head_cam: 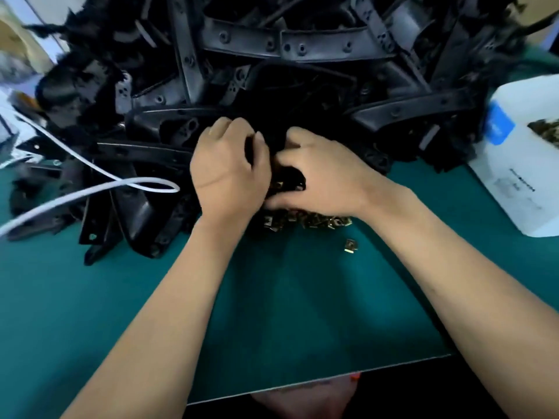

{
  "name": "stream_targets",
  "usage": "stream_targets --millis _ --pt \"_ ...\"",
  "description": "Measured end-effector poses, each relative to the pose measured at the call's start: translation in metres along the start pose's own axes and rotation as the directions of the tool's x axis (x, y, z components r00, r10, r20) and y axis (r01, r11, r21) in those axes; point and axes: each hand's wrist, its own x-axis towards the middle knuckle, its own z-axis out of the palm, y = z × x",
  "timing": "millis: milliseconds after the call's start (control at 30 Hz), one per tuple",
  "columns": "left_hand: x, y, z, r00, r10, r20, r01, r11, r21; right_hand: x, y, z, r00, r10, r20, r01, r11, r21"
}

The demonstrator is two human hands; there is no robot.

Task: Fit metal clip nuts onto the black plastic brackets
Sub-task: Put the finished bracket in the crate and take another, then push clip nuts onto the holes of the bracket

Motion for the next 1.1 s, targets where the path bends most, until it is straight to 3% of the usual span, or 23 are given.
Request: stream_targets --millis 167,333,467,533,700,833,933,1000,1100 --pt "0.013 -0.002 -0.021 0.993 -0.056 0.100 0.035 0.979 0.200 -0.007 0.007 0.007 0.998 -0.016 0.067 0.022 0.996 -0.082" --pt "0.016 -0.006 -0.052 0.974 -0.062 0.219 -0.037 0.906 0.421 -0.005 0.012 0.014 0.999 -0.039 0.023 0.041 0.998 -0.048" --pt "0.014 -0.013 -0.049 0.895 -0.160 0.417 -0.084 0.857 0.509 -0.006 0.014 0.017 0.997 -0.076 -0.011 0.077 0.997 0.003" --pt "0.014 -0.015 -0.045 0.867 -0.199 0.458 -0.083 0.847 0.525 -0.007 0.014 0.016 0.992 -0.078 -0.103 0.090 0.989 0.117" --pt "0.015 -0.003 -0.044 0.965 -0.108 0.239 0.023 0.943 0.332 -0.009 0.015 0.013 0.924 0.185 -0.334 0.009 0.863 0.505" --pt "0.009 0.021 -0.038 0.996 0.088 0.004 -0.089 0.994 0.065 -0.007 0.017 0.009 0.859 0.402 -0.318 0.034 0.574 0.818" --pt "-0.004 0.036 -0.025 0.973 0.192 -0.132 -0.190 0.981 0.028 -0.007 0.022 0.005 0.847 0.457 -0.273 0.058 0.431 0.901" --pt "-0.010 0.038 -0.019 0.973 0.205 -0.111 -0.202 0.979 0.033 -0.009 0.026 0.003 0.861 0.440 -0.257 0.044 0.438 0.898" --pt "-0.010 0.034 -0.015 0.992 0.124 0.028 -0.126 0.991 0.054 -0.016 0.033 0.003 0.875 0.422 -0.236 0.017 0.460 0.888"
